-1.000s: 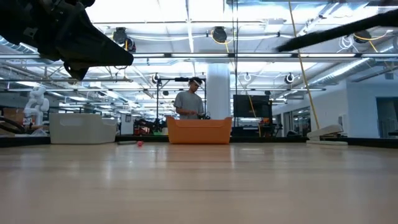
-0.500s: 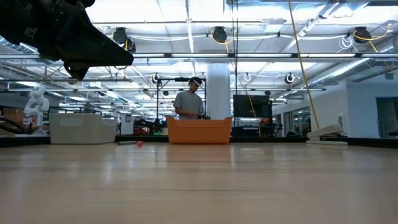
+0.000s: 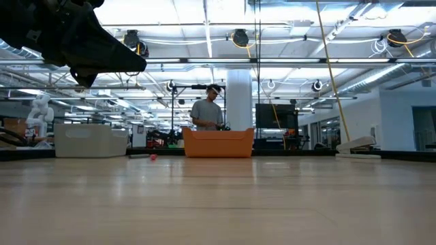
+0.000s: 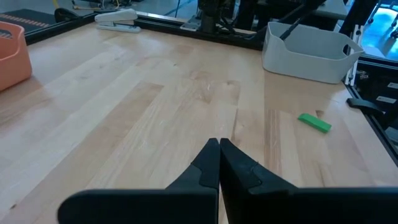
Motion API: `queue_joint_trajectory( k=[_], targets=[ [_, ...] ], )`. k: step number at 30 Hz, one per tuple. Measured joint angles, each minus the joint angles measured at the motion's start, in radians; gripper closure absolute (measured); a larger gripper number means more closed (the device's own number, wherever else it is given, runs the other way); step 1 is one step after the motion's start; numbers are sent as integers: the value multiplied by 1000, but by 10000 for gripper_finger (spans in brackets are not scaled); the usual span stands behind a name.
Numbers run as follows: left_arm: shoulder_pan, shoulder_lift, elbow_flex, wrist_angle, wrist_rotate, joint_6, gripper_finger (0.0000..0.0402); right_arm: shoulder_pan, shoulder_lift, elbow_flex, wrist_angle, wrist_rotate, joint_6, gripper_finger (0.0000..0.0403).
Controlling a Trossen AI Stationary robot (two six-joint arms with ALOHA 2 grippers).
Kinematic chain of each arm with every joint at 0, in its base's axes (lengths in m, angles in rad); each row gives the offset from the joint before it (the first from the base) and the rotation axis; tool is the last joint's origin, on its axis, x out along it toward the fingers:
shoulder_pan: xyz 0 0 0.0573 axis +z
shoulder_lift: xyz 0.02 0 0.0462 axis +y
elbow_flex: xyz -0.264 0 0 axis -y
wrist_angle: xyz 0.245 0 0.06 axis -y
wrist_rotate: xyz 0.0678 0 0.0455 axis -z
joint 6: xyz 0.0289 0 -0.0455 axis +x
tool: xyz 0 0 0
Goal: Sort crayons/erasers/pens/pencils in bins
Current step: Put the black pen into the bottom gray bin, then put the orange pencil into the orange bin
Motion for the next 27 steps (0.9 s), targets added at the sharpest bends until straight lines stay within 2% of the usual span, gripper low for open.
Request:
queue_joint_trajectory(
  k=[12,15,22,25,27],
  targets=[
    [1,0,0,1,0,-1,401,-110,0,-230,366,-6,-108,362],
    [1,0,0,0,1,-1,399,-130,0,-233,376,-10,-168,340],
    [33,-3,0,-17,51,-19,396,-150,-46,-233,410,-35,-238,251],
    [81,-30,0,-84,73,-30,398,-158,-107,-233,437,3,-281,246],
    [123,-59,0,-147,85,-44,397,-174,-145,-233,420,74,-352,264]
  ],
)
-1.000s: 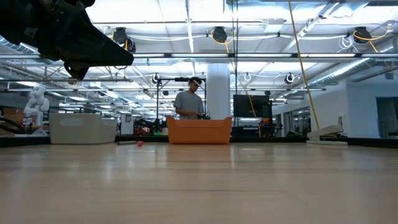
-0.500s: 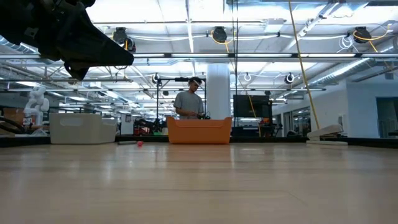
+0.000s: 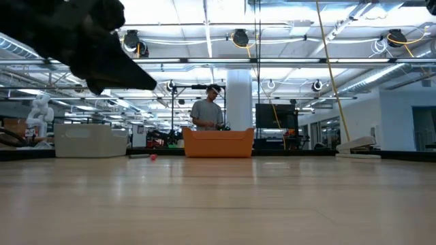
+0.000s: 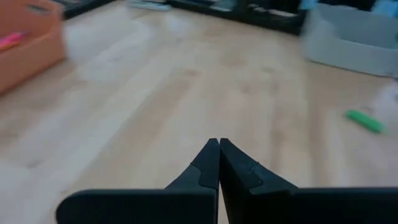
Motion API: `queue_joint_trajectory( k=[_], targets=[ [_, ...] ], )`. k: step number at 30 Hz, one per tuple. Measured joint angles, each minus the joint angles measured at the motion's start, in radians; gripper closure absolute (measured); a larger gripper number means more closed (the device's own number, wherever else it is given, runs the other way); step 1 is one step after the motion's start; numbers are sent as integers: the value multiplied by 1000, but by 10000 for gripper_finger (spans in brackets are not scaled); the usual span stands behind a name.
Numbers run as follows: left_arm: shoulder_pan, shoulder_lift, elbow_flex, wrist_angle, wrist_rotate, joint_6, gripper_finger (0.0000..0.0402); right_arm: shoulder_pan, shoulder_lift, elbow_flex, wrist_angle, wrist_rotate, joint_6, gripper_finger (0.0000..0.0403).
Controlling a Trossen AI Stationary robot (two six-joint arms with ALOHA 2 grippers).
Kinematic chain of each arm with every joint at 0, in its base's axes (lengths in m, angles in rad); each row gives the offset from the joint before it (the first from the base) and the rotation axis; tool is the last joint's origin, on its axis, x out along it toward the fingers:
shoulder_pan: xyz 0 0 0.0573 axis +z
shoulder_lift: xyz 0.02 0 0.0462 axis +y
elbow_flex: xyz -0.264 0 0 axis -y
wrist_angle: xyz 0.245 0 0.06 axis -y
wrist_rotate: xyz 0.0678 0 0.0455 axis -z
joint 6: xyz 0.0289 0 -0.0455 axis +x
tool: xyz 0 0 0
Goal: Sort crayons/erasers/pens/pencils in bins
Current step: Put the orange pencil into the orange bin
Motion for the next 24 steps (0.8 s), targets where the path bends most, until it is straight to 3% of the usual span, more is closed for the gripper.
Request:
queue_joint_trajectory(
  k=[4,7,10,14,18,24],
  targets=[
    [93,-67,0,-117,39,17,399,-94,-64,0,-35,179,-284,335],
    [168,-123,0,-176,118,54,399,-223,-83,-15,5,227,-547,389],
    [223,-176,-1,-241,155,71,399,-375,-61,-62,138,229,-813,390],
    [257,-239,-1,-311,163,108,400,-564,-7,-170,454,203,-1133,395],
    [259,-325,0,-390,161,133,399,-718,76,-242,696,196,-1311,401],
    [277,-432,-42,-458,179,132,400,-873,265,-213,943,184,-1514,402]
  ],
)
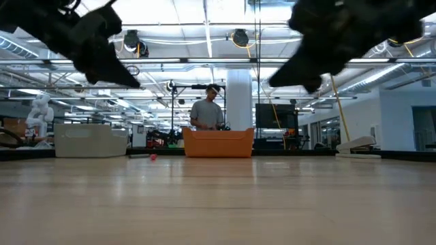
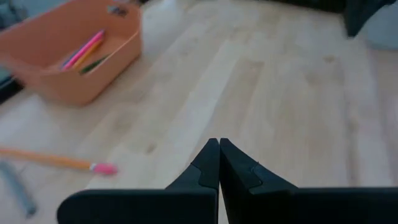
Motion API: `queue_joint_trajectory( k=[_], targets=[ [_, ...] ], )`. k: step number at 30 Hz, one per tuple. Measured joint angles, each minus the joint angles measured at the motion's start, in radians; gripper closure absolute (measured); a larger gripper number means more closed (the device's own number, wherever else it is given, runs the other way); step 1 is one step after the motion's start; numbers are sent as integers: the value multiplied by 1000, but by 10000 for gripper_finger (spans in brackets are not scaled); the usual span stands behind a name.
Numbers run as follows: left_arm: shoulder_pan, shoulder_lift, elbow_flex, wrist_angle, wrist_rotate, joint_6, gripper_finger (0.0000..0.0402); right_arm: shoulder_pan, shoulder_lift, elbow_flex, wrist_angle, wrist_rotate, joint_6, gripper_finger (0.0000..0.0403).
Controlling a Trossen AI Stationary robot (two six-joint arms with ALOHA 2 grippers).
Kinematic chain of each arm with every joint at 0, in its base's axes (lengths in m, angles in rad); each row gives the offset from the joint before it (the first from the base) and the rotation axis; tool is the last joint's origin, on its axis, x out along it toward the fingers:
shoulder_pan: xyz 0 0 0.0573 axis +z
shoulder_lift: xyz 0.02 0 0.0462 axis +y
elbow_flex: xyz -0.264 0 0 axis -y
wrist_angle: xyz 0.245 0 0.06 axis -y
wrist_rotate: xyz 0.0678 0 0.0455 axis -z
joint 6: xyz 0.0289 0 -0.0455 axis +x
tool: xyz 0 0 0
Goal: Sort crayons/erasers/pens/pencils in bins
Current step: Put the orange pencil into the orange bin
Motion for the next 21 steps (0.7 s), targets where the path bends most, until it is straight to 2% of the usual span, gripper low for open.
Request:
queue_joint_trajectory(
  k=[3,8,14,21],
  targets=[
    [36,-26,-32,-40,2,-27,399,-75,81,24,110,-1,-46,402],
    [120,-31,-78,-68,3,-66,400,-174,192,72,199,-1,-85,402],
    [159,-109,-156,-45,-15,-62,400,-230,367,222,281,0,-152,402],
    [193,-262,-298,144,-1,-3,400,-302,563,417,302,29,-155,403]
  ],
)
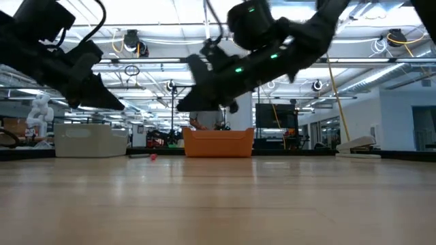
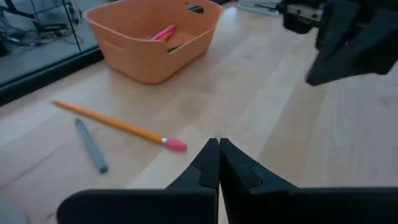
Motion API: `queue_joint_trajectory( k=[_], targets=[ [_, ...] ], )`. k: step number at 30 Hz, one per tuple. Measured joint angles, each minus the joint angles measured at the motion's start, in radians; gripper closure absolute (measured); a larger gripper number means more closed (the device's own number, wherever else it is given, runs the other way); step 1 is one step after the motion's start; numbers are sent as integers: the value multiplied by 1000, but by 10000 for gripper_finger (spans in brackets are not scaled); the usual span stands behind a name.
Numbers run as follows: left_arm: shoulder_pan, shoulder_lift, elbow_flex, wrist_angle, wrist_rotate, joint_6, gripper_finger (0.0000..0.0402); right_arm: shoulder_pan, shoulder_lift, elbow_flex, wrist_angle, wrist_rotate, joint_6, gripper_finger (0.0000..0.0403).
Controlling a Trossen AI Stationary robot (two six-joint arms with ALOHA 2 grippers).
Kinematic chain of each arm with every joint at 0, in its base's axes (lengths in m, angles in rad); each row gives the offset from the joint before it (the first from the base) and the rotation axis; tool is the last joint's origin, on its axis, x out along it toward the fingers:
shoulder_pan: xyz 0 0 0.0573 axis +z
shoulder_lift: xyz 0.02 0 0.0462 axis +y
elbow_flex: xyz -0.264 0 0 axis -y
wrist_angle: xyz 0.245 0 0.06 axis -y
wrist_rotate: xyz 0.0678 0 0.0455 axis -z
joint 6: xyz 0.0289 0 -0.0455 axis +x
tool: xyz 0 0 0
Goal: Sort crayons/erasers/pens/pencils in bins
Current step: Put the orange pencil into the orange bin
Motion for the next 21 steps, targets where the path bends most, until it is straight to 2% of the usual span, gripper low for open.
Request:
queue_joint_trajectory(
  k=[5,11,15,21],
  targets=[
    [34,-65,-53,26,3,29,398,-43,110,113,10,9,7,403],
    [70,-68,-53,59,23,57,397,-71,222,222,4,144,14,383],
    [85,-75,-53,64,41,75,397,-84,309,308,8,184,30,342],
    [93,-77,-53,68,53,79,397,-96,395,397,13,189,81,249]
  ],
)
